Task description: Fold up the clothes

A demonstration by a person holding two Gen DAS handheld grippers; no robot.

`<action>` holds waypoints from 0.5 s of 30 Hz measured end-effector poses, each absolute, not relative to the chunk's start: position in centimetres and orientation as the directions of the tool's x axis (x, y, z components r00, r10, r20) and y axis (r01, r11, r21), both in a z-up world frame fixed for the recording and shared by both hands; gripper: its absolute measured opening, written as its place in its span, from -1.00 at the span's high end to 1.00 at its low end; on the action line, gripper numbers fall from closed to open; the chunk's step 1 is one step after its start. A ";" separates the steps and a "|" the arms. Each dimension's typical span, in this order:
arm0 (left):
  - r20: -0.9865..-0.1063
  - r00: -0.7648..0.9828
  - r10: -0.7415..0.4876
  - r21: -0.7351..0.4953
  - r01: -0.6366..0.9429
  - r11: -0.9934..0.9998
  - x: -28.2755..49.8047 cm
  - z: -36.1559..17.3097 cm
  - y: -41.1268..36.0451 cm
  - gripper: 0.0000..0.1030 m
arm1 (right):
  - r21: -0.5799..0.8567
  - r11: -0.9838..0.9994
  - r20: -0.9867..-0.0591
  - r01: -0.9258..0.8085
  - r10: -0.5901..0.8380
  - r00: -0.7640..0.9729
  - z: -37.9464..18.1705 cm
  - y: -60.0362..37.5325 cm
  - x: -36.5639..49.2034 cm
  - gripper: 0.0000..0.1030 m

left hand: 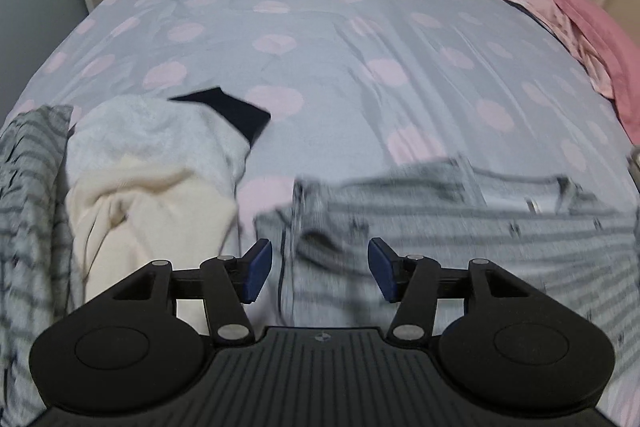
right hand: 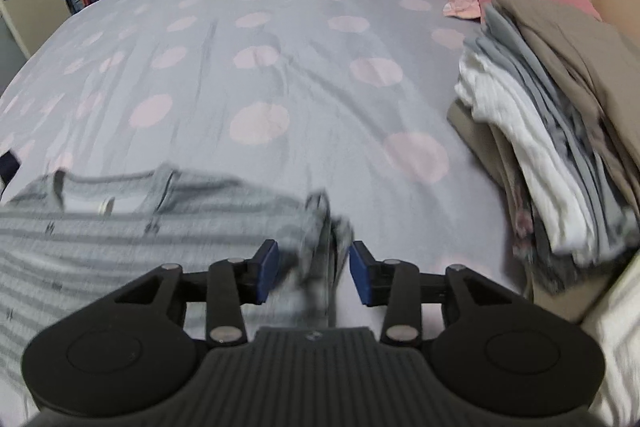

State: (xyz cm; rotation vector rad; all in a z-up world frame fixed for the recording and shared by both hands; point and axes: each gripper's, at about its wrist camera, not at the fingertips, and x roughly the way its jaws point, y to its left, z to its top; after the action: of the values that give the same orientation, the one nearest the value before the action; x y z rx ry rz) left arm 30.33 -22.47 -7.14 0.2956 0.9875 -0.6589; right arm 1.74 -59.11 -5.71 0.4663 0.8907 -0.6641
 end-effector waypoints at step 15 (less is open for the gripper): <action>-0.858 0.329 -0.394 -0.048 0.712 0.700 21.3 -10.7 -15.0 0.01 | 0.177 0.679 -0.878 0.712 -0.218 0.425 -8.7 -51.6 -9.0 0.08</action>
State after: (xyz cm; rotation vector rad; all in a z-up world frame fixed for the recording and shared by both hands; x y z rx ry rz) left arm 21.27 -15.01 -10.75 0.3687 0.9953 -0.7455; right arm -8.99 -51.56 -8.69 0.5898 0.9658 -0.6250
